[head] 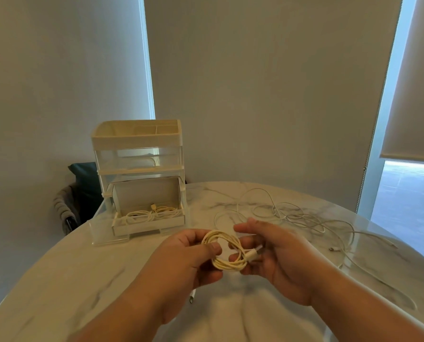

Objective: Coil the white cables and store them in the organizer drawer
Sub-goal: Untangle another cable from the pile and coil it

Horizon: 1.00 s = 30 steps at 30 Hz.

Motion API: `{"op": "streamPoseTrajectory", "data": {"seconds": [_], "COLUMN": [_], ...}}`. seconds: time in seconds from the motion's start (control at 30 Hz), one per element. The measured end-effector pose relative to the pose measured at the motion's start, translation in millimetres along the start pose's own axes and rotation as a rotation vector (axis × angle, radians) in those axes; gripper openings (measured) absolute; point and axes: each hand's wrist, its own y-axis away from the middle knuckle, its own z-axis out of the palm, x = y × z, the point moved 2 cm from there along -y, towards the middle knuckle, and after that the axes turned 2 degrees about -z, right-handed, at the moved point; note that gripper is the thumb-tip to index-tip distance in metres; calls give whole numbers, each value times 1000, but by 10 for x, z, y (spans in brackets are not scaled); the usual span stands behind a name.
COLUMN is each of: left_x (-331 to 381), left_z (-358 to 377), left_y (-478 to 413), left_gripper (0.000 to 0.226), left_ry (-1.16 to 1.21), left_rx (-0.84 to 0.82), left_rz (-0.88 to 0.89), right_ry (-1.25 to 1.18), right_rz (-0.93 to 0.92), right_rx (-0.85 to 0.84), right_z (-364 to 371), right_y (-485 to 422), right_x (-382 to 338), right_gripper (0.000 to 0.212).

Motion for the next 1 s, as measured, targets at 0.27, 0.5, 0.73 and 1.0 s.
{"op": "streamPoseTrajectory", "data": {"seconds": [0.27, 0.5, 0.73, 1.0], "left_x": [25, -14, -24, -52], "left_z": [-9, 26, 49, 65], "left_y": [-29, 16, 12, -1], "left_gripper": [19, 39, 18, 19], "left_ry": [96, -85, -116, -115], "left_rx": [68, -35, 14, 13], "left_rz": [9, 18, 23, -5], "right_ry": [-49, 102, 189, 342], "right_rz": [-51, -80, -136, -249], "right_rx": [27, 99, 157, 163], "right_z": [26, 56, 59, 50], "right_y": [1, -8, -21, -11], "right_x": [43, 80, 128, 123], "right_gripper": [25, 17, 12, 14]}}
